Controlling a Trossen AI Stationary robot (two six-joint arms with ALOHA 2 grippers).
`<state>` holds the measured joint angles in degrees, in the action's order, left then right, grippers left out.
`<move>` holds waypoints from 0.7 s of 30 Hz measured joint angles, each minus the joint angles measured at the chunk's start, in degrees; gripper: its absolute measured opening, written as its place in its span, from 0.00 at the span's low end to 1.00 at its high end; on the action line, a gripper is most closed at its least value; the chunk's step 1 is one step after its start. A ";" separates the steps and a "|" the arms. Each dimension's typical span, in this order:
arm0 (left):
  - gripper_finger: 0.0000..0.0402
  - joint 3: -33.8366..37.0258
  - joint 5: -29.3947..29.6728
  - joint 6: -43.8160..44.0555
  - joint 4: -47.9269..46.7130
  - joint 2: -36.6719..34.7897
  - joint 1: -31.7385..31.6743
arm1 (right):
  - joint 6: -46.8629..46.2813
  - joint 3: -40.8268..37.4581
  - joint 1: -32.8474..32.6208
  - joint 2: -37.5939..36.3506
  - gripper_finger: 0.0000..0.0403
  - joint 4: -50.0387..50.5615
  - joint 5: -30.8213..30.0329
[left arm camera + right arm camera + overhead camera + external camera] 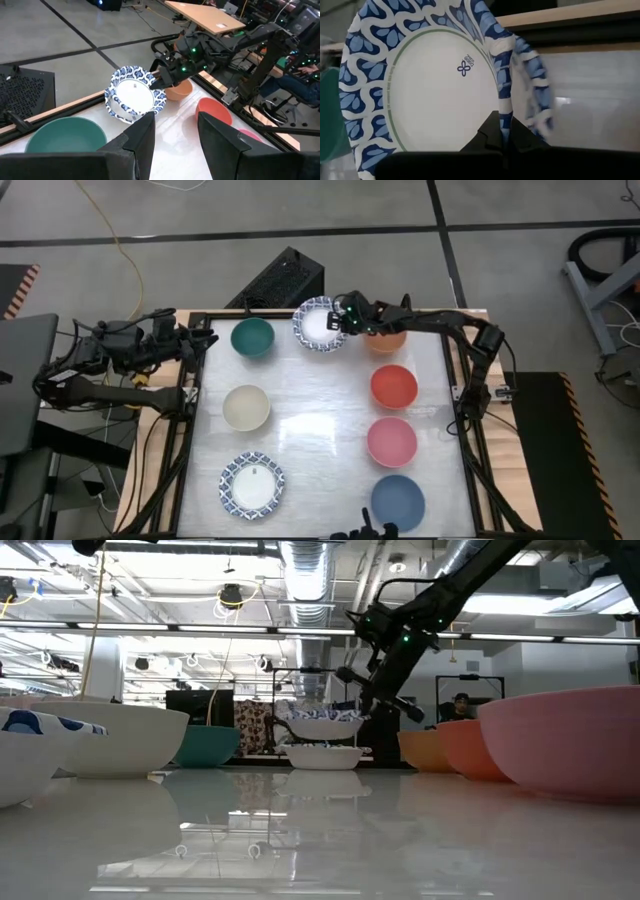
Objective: Nest bowls inside each other by size order
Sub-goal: Stack the center white and blue plate on top of the top white and blue plate
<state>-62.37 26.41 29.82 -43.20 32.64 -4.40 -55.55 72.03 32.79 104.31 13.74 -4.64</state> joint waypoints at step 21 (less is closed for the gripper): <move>0.34 -0.02 1.27 0.44 -0.04 0.00 0.02 | 2.52 0.00 1.49 -0.02 0.02 1.49 0.57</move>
<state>-62.39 27.68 30.26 -43.24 32.64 -4.38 -53.04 72.03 34.28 104.29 15.22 -4.08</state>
